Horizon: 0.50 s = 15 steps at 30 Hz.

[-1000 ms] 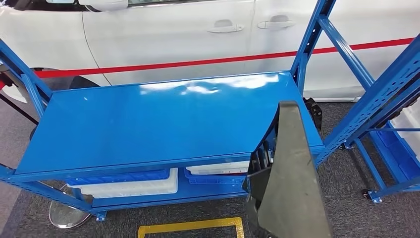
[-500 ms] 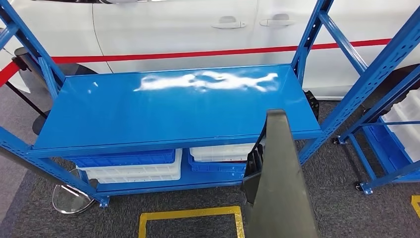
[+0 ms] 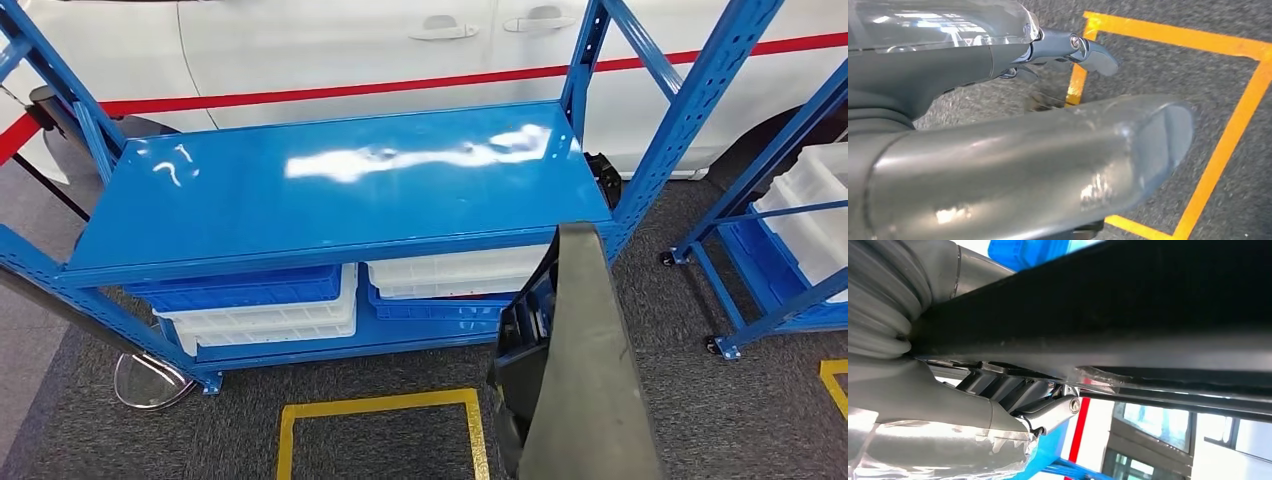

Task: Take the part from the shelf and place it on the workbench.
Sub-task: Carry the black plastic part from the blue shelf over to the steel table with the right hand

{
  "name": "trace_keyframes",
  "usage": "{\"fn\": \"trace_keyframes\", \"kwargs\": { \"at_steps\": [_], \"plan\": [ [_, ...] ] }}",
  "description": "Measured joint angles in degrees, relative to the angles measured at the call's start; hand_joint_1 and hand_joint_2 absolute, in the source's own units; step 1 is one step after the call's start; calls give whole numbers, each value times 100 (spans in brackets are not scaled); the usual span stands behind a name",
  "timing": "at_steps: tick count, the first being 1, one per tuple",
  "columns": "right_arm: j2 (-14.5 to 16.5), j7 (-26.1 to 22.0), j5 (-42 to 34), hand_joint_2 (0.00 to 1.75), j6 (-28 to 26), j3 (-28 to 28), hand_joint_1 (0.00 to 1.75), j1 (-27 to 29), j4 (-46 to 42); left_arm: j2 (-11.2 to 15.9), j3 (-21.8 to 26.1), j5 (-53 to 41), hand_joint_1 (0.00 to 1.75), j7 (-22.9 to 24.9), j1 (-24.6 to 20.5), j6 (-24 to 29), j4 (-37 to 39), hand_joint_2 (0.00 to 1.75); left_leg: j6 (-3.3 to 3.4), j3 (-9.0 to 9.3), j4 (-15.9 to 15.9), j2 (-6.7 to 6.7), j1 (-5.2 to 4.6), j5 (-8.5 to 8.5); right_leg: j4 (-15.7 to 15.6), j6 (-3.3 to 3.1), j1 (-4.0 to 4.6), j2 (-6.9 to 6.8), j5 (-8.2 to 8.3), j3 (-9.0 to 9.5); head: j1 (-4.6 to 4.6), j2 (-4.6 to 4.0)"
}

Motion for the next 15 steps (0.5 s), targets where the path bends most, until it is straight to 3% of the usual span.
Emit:
{"fn": "trace_keyframes", "kwargs": {
  "at_steps": [1,2,3,4,5,7,8,10,11,12,14,15],
  "plan": [
    [0,11,-38,175,28,-2,175,3,-7,0,2,-11,0,-14,-2,-11,0,0,0,3,238,0,-1,-33,14,0,14,-2,63,-93,3,1],
    [0,19,-78,175,56,-4,175,6,-11,0,4,-17,0,-26,-3,-21,0,0,10,86,313,0,-2,63,34,2,27,-3,122,-188,2,1],
    [0,23,-119,175,86,-7,175,8,-16,1,5,-22,0,-35,-5,-28,0,0,35,263,188,-4,-7,239,58,9,39,3,175,-279,3,1],
    [1,25,-180,175,134,-8,175,10,-25,4,6,-29,0,-44,-9,-34,-1,0,76,536,-119,-32,-18,408,85,18,48,17,227,-364,2,2],
    [1,23,-264,175,196,-10,175,12,-37,14,7,-37,0,-52,-14,-38,-5,0,133,869,-554,-105,-32,463,109,39,58,38,271,-432,3,2],
    [1,9,-463,175,342,-16,175,10,-60,33,13,-55,0,-69,-12,-48,-15,0,210,1360,-1304,-241,-65,392,129,100,53,84,375,-513,6,1],
    [5,0,-535,175,394,-20,175,10,-67,40,17,-62,0,-75,-6,-55,-20,0,233,1455,-1490,-272,-82,345,117,138,41,108,436,-532,1,1],
    [13,-17,-614,175,456,-33,175,31,-75,37,27,-78,0,-84,2,-76,-20,0,272,1408,-1584,-189,-86,435,85,211,25,165,531,-563,-8,0],
    [16,-22,-637,175,476,-49,175,50,-85,36,31,-91,0,-97,-2,-95,-20,0,308,1372,-1624,-134,-74,493,133,238,25,174,462,-606,-1,0],
    [17,-27,-654,175,493,-68,175,69,-95,34,35,-99,0,-113,-3,-116,-21,0,344,1318,-1659,-73,-58,559,273,262,26,168,287,-673,16,0],
    [20,-34,-672,175,526,-114,175,106,-114,33,54,-111,0,-142,-1,-144,-23,0,392,1187,-1678,40,-49,666,841,308,5,121,-261,-848,43,0],
    [21,-36,-674,175,547,-136,175,125,-118,33,67,-113,0,-150,2,-139,-24,0,396,1119,-1671,103,-51,715,1189,338,-9,107,-441,-927,50,1]
  ]
}}
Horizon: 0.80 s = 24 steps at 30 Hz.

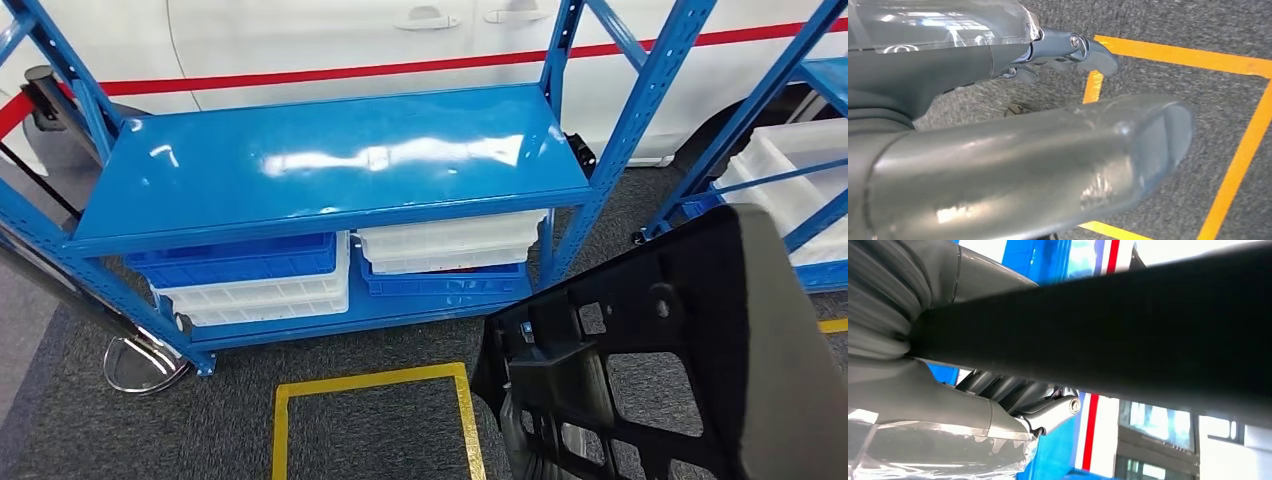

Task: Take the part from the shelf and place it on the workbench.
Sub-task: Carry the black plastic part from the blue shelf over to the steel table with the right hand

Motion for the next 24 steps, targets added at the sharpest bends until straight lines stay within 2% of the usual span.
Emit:
{"fn": "trace_keyframes", "kwargs": {
  "at_steps": [1,2,3,4,5,6,7,8,10,11,12,14,15,16,17,18,19,21,22,23,24],
  "plan": [
    [1,-1,-2,175,21,-25,175,23,-2,0,11,-8,0,-7,1,12,-1,0,-6,-70,14,64,-1,45,285,29,-15,-12,-34,-43,2,1],
    [1,-3,-2,175,37,-50,175,49,-4,0,20,-15,0,-16,0,25,-1,0,-16,-144,37,131,1,83,441,53,-30,-30,76,-25,4,1],
    [3,-4,-2,175,46,-73,175,71,-5,0,25,-22,0,-24,-1,36,-2,0,-33,-215,70,196,4,113,399,72,-47,-64,267,94,7,1],
    [4,-4,-2,175,50,-94,175,89,-10,-1,30,-31,0,-28,-2,42,-2,0,-52,-277,113,256,8,133,159,83,-64,-136,435,321,7,0],
    [7,-5,-2,175,52,-110,175,97,-21,0,36,-35,0,-31,-2,49,-4,0,-76,-332,165,314,2,142,-233,90,-66,-267,481,625,10,0],
    [10,-7,-2,175,53,-123,175,98,-36,0,42,-39,0,-33,-2,57,-5,0,-105,-371,222,361,-5,146,-641,66,-50,-386,433,910,11,0],
    [14,-9,-2,175,54,-131,175,99,-52,0,46,-42,0,-36,-4,65,-7,0,-137,-391,269,409,-15,148,-952,26,-30,-480,333,1106,13,0],
    [22,-11,-2,175,54,-138,175,103,-67,1,50,-43,0,-39,-9,73,-9,0,-174,-401,301,462,-24,154,-1133,-25,-8,-515,238,1197,15,0],
    [40,-14,-3,175,55,-160,175,136,-87,1,54,-48,0,-44,-22,84,-9,0,-254,-401,331,527,-12,163,-1198,-150,1,-421,237,1165,14,0],
    [50,-16,-5,175,56,-175,175,159,-100,2,56,-52,0,-46,-24,90,-10,0,-298,-426,385,441,3,103,-1206,-205,-4,-362,271,1134,7,0],
    [65,-19,-7,175,59,-191,175,177,-112,3,58,-56,0,-47,-18,96,-10,0,-333,-482,528,299,19,-31,-1216,-258,-9,-309,309,1104,-4,-1],
    [117,-23,2,175,84,-226,175,199,-143,14,66,-63,0,-48,4,109,-11,0,-371,-707,1131,-12,36,-473,-1217,-328,-2,-189,377,1030,-25,-1],
    [148,-24,11,175,99,-246,175,208,-156,18,71,-68,0,-48,16,113,-11,0,-371,-841,1513,-71,37,-675,-1210,-344,12,-117,406,992,-27,0],
    [173,-25,20,175,116,-266,175,221,-168,22,75,-72,0,-47,23,116,-11,0,-364,-935,1804,-93,37,-782,-1201,-350,26,-40,430,957,-26,0],
    [190,-25,26,175,125,-286,175,236,-176,25,79,-75,0,-46,25,116,-11,0,-350,-948,1918,-103,37,-772,-1190,-349,38,41,447,929,-26,0],
    [202,-25,30,175,131,-307,175,252,-184,30,81,-77,0,-46,23,116,-11,0,-327,-859,1807,-114,36,-649,-1178,-345,49,121,459,912,-25,-1],
    [217,-25,35,175,135,-329,175,269,-194,36,84,-77,0,-46,21,116,-11,0,-295,-676,1485,-158,34,-450,-1166,-341,56,198,464,904,-26,-1],
    [253,-31,51,175,139,-377,175,293,-224,66,92,-79,0,-46,22,117,-14,0,-212,-269,717,-402,31,-151,-1143,-318,58,343,477,886,-20,-1],
    [272,-35,61,175,139,-401,175,300,-238,80,96,-80,0,-46,24,119,-16,0,-184,-141,464,-512,26,-87,-1134,-291,50,408,492,867,-21,-1],
    [285,-42,76,175,139,-424,175,308,-248,91,100,-82,0,-46,24,123,-17,0,-167,-83,341,-573,16,-84,-1130,-256,36,470,512,841,-22,0],
    [297,-50,93,175,140,-446,175,321,-256,94,102,-85,0,-46,17,126,-18,0,-165,-71,303,-550,5,-82,-1130,-213,26,530,538,811,-26,0]
  ]
}}
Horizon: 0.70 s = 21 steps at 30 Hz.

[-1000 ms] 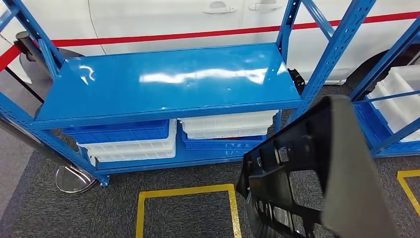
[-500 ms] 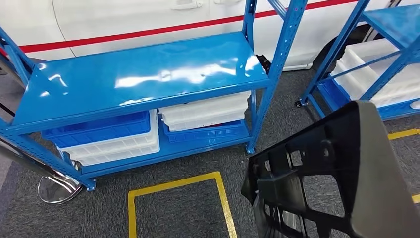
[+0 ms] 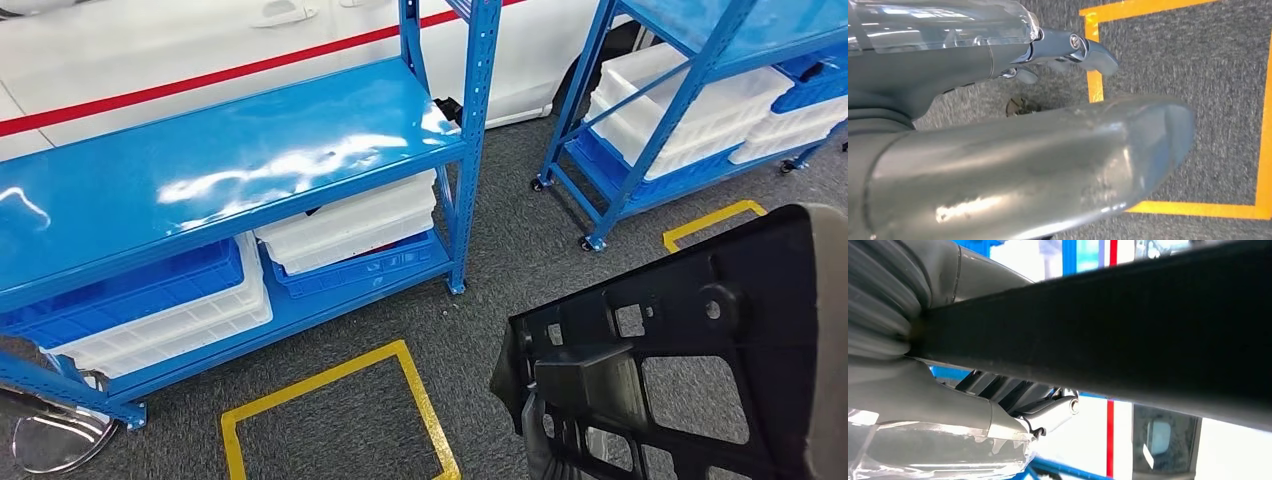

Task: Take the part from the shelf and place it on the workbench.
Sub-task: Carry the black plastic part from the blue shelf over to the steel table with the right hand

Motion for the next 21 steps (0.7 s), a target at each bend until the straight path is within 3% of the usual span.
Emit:
{"fn": "trace_keyframes", "kwargs": {
  "at_steps": [2,4,7,8,9,10,12,14,16,18,19,21],
  "plan": [
    [24,-17,45,175,8,-49,175,43,-24,-3,1,-9,0,8,-27,6,0,0,34,1,-89,130,16,29,-15,76,6,69,36,-46,-8,1],
    [40,-40,108,175,26,-105,175,69,-49,-5,2,-21,0,22,-41,9,-1,0,78,2,-180,275,54,84,196,133,26,-99,-123,-170,15,0],
    [73,-79,249,175,86,-171,175,64,-22,9,62,0,0,92,-13,22,-2,0,99,-30,-191,517,39,106,1207,185,8,-467,-637,-643,45,1],
    [87,-92,306,175,93,-179,175,56,13,19,95,17,0,120,-5,26,-2,0,98,-37,-185,601,30,105,1412,193,0,-525,-677,-728,44,1],
    [97,-103,358,175,87,-179,175,46,53,26,125,36,0,138,-4,28,-2,0,95,-39,-180,680,25,102,1400,194,-7,-569,-606,-704,44,0],
    [104,-110,403,175,68,-175,175,33,93,33,149,53,0,148,-10,32,-2,0,88,-38,-172,751,23,96,1174,188,-11,-620,-452,-568,45,0],
    [117,-113,469,175,14,-160,175,-11,152,38,194,78,0,151,-29,40,-2,0,49,-30,-136,865,5,67,438,150,12,-857,-152,-155,48,-1],
    [128,-110,516,175,-57,-123,175,-64,197,42,240,77,0,160,-40,47,-2,0,-8,-24,-99,974,-26,32,19,81,52,-1024,-63,51,34,0],
    [130,-104,536,175,-128,-85,175,-84,231,44,262,61,0,180,-58,51,-2,0,-63,-8,-91,1090,-36,14,-23,9,69,-940,-62,32,17,0],
    [131,-100,538,175,-177,-60,175,-85,246,45,272,45,0,196,-78,53,-2,0,-126,-35,21,947,-11,-100,-49,-63,50,-816,-23,13,6,-1],
    [134,-98,538,175,-187,-46,175,-95,252,45,278,39,0,199,-79,55,-2,0,-153,-120,233,788,6,-254,-63,-98,35,-753,0,4,-2,-1],
    [139,-96,539,175,-195,-15,175,-115,268,45,289,32,0,204,-67,56,-2,0,-187,-438,962,501,28,-668,-64,-138,28,-620,26,-25,-22,0]
  ]
}}
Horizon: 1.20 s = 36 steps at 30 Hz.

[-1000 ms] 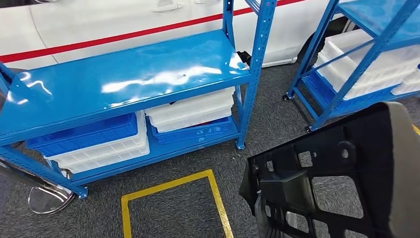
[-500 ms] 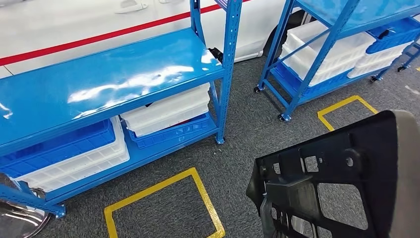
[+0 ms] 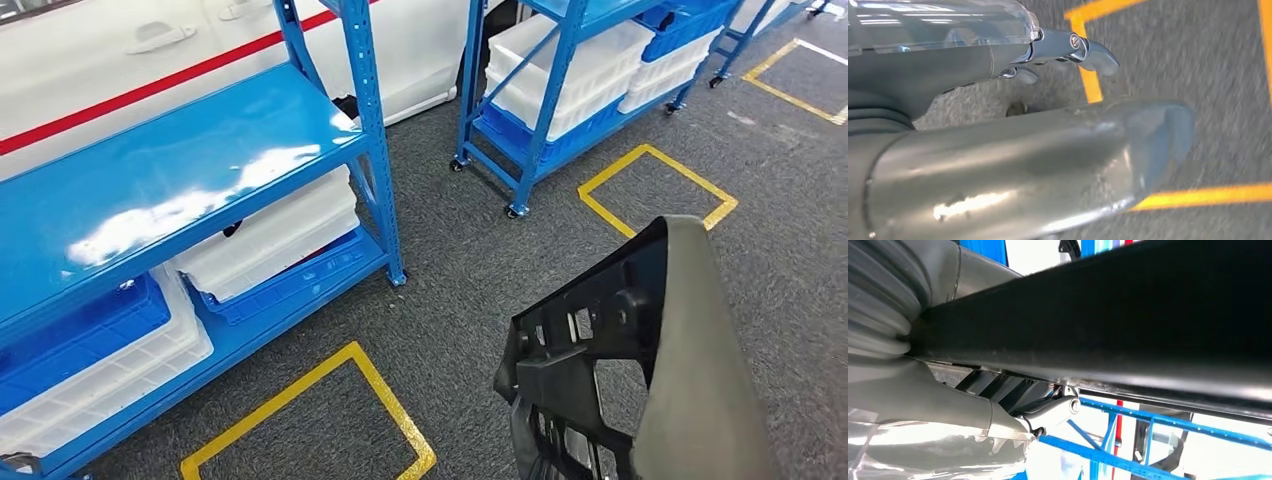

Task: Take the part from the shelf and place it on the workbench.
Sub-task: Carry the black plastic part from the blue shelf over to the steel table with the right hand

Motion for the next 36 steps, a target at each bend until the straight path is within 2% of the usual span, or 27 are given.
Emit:
{"fn": "trace_keyframes", "kwargs": {
  "at_steps": [1,2,3,4,5,7,9,11,12,13,15,16,17,18,19,20,22,24,26,27,29,30,32,33,34,35,36],
  "plan": [
    [2,3,1,175,1,9,175,-3,13,-1,3,-3,0,2,9,1,0,0,-6,-172,382,-40,3,-150,5,-8,5,75,6,-10,-1,0],
    [2,7,1,175,-3,14,175,-1,25,-1,4,-9,0,5,16,0,0,0,-6,-277,606,-52,4,-184,13,-11,10,154,8,-15,1,0],
    [2,11,1,175,-9,15,175,0,36,-1,5,-15,0,9,19,0,0,0,0,-292,626,-58,4,-105,26,-11,13,235,8,-15,1,0],
    [2,15,1,175,-17,15,175,0,44,0,6,-23,0,12,20,-1,0,0,13,-205,414,-79,4,83,42,-8,13,320,6,-12,1,0],
    [2,16,0,175,-27,16,175,0,47,2,7,-36,0,15,19,-2,0,0,32,-42,26,-145,7,326,63,-1,11,403,1,-11,-1,0],
    [2,17,1,175,-55,20,175,-3,46,11,11,-60,0,18,15,-8,0,0,76,244,-678,-433,20,616,110,39,4,547,-2,-45,3,0],
    [5,20,2,175,-101,30,175,1,40,20,15,-81,0,20,3,-19,0,0,110,317,-896,-602,12,634,138,117,-22,668,21,-116,7,0],
    [8,22,2,175,-132,37,175,19,27,15,18,-96,0,19,-12,-34,0,0,165,318,-935,-488,7,670,138,207,-43,765,54,-170,10,0],
    [8,21,3,175,-137,37,175,27,17,11,18,-102,0,16,-15,-43,0,0,205,326,-965,-412,17,697,184,243,-34,686,23,-201,15,0],
    [8,20,3,175,-138,37,175,27,6,8,19,-109,0,16,-14,-48,0,0,245,331,-998,-324,27,724,320,273,-20,542,-73,-270,27,0],
    [7,21,4,175,-138,37,175,19,-11,10,23,-121,0,15,-2,-51,0,0,291,327,-1024,-143,20,744,919,318,-10,187,-425,-554,51,0],
    [6,22,4,175,-140,37,175,17,-13,13,25,-125,0,16,7,-51,0,0,299,319,-1021,-49,9,743,1290,337,-21,107,-595,-731,60,0],
    [6,24,4,175,-145,37,175,24,-13,16,26,-128,0,16,12,-51,0,0,301,313,-1018,41,1,741,1570,352,-33,71,-688,-860,60,0],
    [6,24,4,175,-150,37,175,35,-13,17,27,-131,0,17,13,-51,0,0,300,309,-1016,129,-5,738,1669,360,-41,50,-678,-896,60,0],
    [6,21,4,175,-142,37,175,45,-13,18,27,-136,0,23,9,-49,0,0,296,309,-1015,207,-8,734,1546,359,-45,24,-570,-816,61,1],
    [5,16,5,175,-120,37,175,52,-13,17,27,-143,0,34,2,-47,0,0,288,316,-1015,276,-10,729,1224,346,-41,-31,-397,-627,62,1],
    [4,-12,22,175,-40,43,175,54,-14,15,27,-174,0,70,-8,-38,0,0,251,347,-1008,390,-28,705,441,277,3,-309,-133,-178,59,0],
    [1,-68,78,175,24,65,175,51,-8,15,27,-231,0,109,-15,-36,0,0,196,375,-1001,496,-49,676,81,199,61,-458,-74,9,57,0],
    [-5,-128,154,175,63,87,175,52,18,16,25,-317,0,143,-29,-56,0,0,137,400,-1006,600,-56,655,52,141,68,-320,-52,-5,57,0],
    [-10,-145,204,175,77,96,175,52,41,20,21,-371,0,153,-37,-71,0,0,105,400,-975,548,-49,614,30,112,51,-255,-31,-7,54,0],
    [-19,-152,312,175,81,114,175,39,120,28,-6,-488,0,163,-39,-94,0,0,57,276,-640,262,-31,355,-14,48,10,-126,14,-6,46,1],
    [-22,-152,334,175,89,122,175,32,178,33,-24,-534,0,165,-33,-97,0,0,43,132,-298,88,-17,151,-18,29,7,-61,25,-16,41,0],
    [-24,-160,266,175,154,124,175,47,297,34,-55,-616,0,166,-13,-100,0,0,29,-186,416,-39,-7,-163,-7,8,11,90,34,-33,40,1],
    [-24,-165,206,175,190,118,175,78,339,33,-67,-663,0,166,-4,-97,0,0,24,-267,585,-53,-1,-176,3,8,12,172,34,-37,40,0],
    [-20,-171,153,175,210,104,175,122,364,32,-86,-717,0,164,1,-88,0,0,22,-245,521,-63,7,-62,20,12,10,257,32,-39,40,0],
    [-8,-176,119,175,210,83,175,168,373,31,-111,-764,0,149,5,-78,0,0,22,-124,237,-101,21,147,45,24,5,343,24,-40,40,0],
    [12,-181,98,175,195,53,175,221,364,31,-138,-795,0,114,9,-68,0,0,24,37,-142,-204,41,358,77,43,-2,425,11,-48,40,0]
  ]
}}
